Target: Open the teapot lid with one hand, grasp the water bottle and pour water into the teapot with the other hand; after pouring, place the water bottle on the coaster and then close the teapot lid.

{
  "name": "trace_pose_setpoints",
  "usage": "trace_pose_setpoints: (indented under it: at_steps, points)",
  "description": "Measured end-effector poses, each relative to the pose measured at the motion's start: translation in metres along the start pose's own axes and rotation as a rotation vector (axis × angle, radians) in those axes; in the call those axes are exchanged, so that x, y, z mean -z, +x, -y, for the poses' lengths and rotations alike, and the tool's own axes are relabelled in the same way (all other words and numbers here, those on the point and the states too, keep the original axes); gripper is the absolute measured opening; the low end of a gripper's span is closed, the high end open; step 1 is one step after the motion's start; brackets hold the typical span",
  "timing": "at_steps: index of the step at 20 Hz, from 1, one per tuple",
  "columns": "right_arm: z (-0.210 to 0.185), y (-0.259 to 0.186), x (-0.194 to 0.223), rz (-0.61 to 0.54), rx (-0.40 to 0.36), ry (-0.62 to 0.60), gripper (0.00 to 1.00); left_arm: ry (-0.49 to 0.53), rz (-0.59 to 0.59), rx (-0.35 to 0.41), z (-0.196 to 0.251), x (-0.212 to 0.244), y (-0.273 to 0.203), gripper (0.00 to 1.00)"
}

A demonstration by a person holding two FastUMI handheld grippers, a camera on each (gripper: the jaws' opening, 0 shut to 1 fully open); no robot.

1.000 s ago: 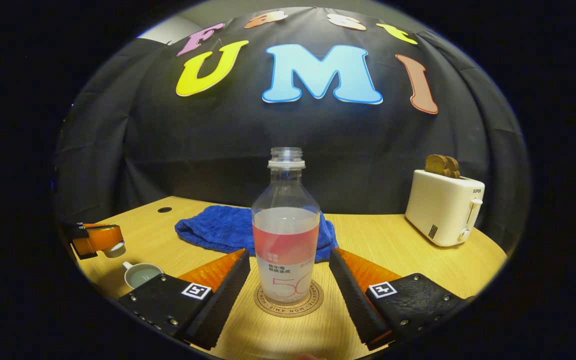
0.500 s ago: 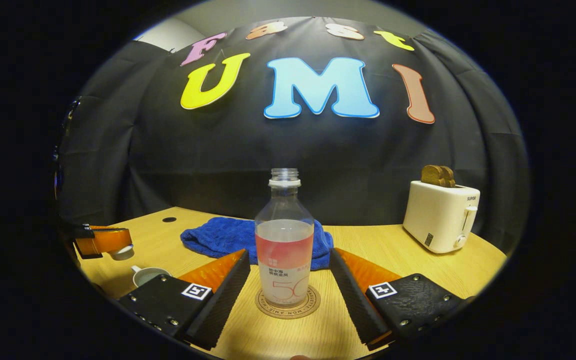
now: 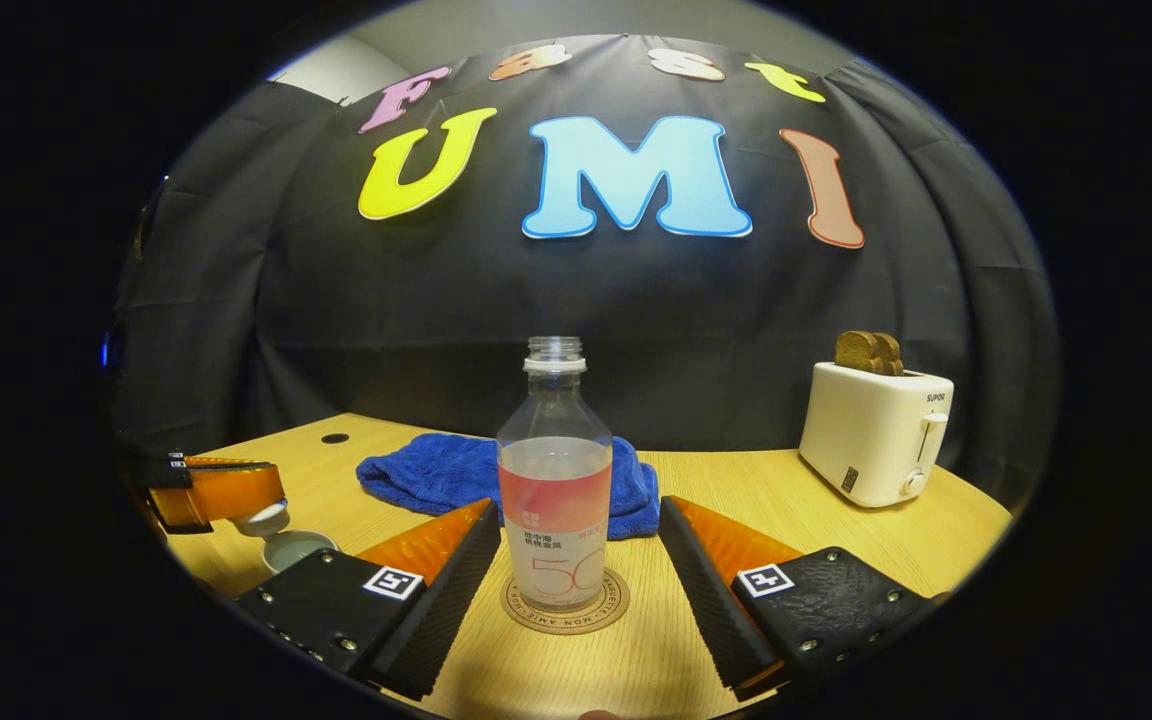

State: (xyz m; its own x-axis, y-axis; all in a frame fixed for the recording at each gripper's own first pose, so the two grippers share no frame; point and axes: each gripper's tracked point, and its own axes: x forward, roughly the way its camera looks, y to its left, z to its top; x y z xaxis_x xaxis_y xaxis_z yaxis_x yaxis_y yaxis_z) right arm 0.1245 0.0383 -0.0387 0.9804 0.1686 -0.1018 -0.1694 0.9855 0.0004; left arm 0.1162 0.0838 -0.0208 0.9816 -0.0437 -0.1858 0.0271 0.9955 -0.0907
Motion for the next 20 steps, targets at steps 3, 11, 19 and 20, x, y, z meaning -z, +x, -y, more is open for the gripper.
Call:
trace_pose_setpoints:
  at_steps: [3,11,19,20]
  points:
    - [0.004,-0.002,-0.004,0.011,0.006,0.001,0.98,0.03,0.014,0.039,0.027,-0.002,-0.001,0.07]
    - [0.013,-0.006,-0.011,0.028,0.024,0.015,0.98,0.095,-0.002,0.077,0.055,0.006,0.004,0.06]
    - [0.011,-0.007,-0.013,0.032,0.018,0.019,0.98,0.079,0.005,0.062,0.048,0.006,0.004,0.06]
    - [0.011,-0.007,-0.013,0.033,0.019,0.02,0.98,0.083,0.003,0.058,0.048,0.007,0.004,0.07]
